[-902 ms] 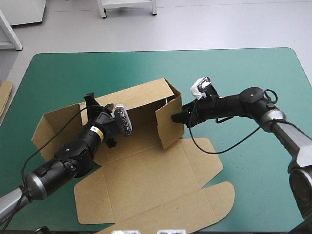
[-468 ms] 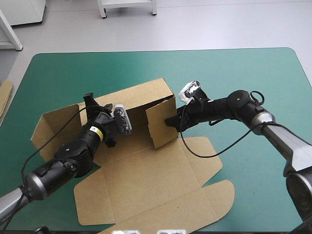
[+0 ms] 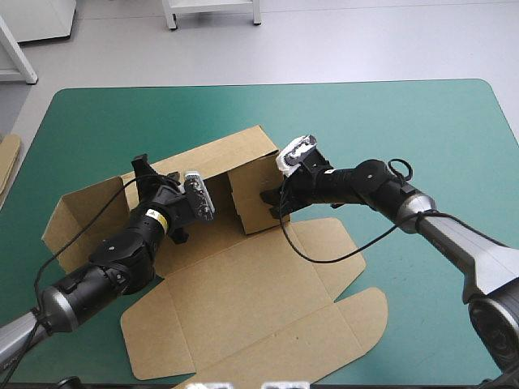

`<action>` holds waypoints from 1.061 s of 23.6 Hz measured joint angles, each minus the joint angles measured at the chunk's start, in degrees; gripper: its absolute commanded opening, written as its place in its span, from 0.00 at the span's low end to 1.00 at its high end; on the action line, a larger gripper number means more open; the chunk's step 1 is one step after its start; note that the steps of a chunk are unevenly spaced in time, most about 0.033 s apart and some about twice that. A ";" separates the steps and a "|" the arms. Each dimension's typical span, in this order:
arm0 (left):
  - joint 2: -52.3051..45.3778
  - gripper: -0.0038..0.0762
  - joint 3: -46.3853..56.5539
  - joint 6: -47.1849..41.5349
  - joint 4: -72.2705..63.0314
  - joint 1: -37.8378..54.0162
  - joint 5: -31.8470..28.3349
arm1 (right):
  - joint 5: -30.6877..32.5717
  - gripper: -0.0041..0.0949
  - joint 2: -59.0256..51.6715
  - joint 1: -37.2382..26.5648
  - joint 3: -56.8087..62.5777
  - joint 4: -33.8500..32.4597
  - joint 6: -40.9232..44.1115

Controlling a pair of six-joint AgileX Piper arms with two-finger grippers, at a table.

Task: Fold the box

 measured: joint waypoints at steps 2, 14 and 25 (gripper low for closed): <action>-0.02 0.04 0.00 -0.11 0.00 0.00 0.17 | -2.43 0.58 0.00 1.15 0.00 -1.49 1.30; -0.02 0.04 0.05 -0.11 0.05 0.00 0.29 | -12.82 0.51 0.00 4.92 1.83 -3.06 3.61; -0.02 0.04 0.05 -0.11 0.05 0.00 0.42 | -18.68 0.06 0.00 5.88 3.22 0.61 2.70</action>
